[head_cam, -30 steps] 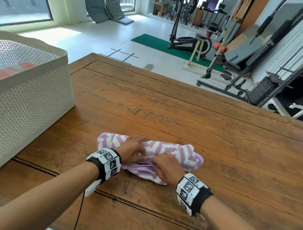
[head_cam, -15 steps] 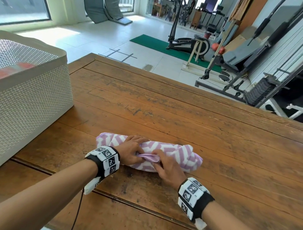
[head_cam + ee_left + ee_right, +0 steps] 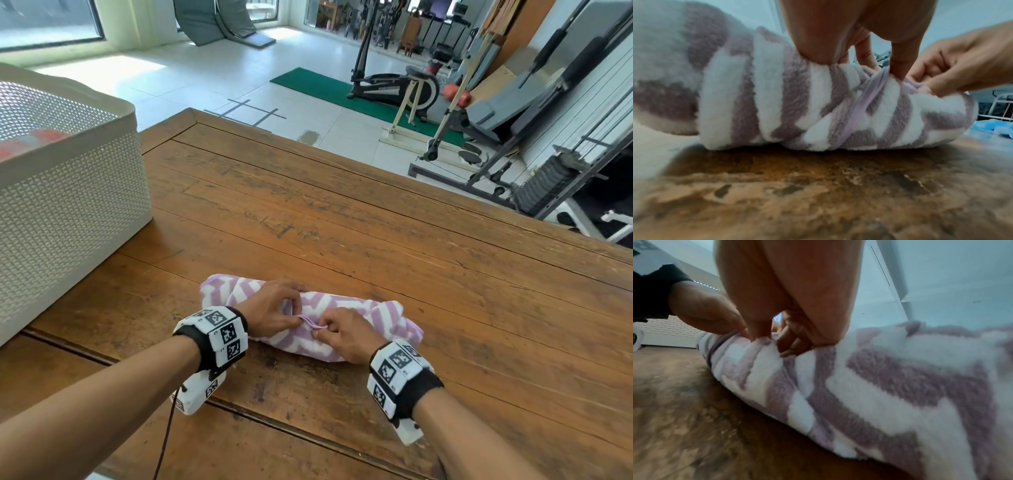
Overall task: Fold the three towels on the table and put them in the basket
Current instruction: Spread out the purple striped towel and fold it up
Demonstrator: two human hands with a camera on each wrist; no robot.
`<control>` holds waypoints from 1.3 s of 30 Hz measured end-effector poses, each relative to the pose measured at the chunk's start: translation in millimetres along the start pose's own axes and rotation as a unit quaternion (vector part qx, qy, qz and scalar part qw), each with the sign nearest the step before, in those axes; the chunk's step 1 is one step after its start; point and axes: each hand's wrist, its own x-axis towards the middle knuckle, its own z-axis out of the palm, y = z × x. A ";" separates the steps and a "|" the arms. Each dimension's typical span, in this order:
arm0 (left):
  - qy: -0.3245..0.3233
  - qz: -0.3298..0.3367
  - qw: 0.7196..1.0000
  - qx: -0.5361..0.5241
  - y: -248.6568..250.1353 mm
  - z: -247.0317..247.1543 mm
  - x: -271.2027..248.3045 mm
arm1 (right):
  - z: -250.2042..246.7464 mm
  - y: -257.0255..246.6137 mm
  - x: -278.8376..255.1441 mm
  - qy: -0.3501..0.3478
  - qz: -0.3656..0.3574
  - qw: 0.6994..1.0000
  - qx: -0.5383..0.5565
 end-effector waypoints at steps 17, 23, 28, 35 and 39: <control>-0.001 0.029 0.976 0.217 12.1 15.1 -5.6 | -6.5 -8.4 23.3 -0.104 0.042 0.992 -0.057; -0.011 0.105 0.924 0.368 9.8 15.7 -25.5 | -10.3 -5.2 26.6 -0.109 0.028 0.992 -0.064; -0.011 0.089 0.906 0.414 11.9 14.6 -30.1 | -12.0 -3.9 29.1 -0.116 0.010 0.991 -0.058; -0.033 0.041 0.886 0.460 20.9 13.6 -19.3 | -12.9 -3.8 23.0 -0.030 -0.006 0.997 -0.068; -0.060 0.009 0.926 0.374 21.9 12.5 -12.2 | -6.0 3.3 -7.5 0.085 -0.126 0.982 -0.109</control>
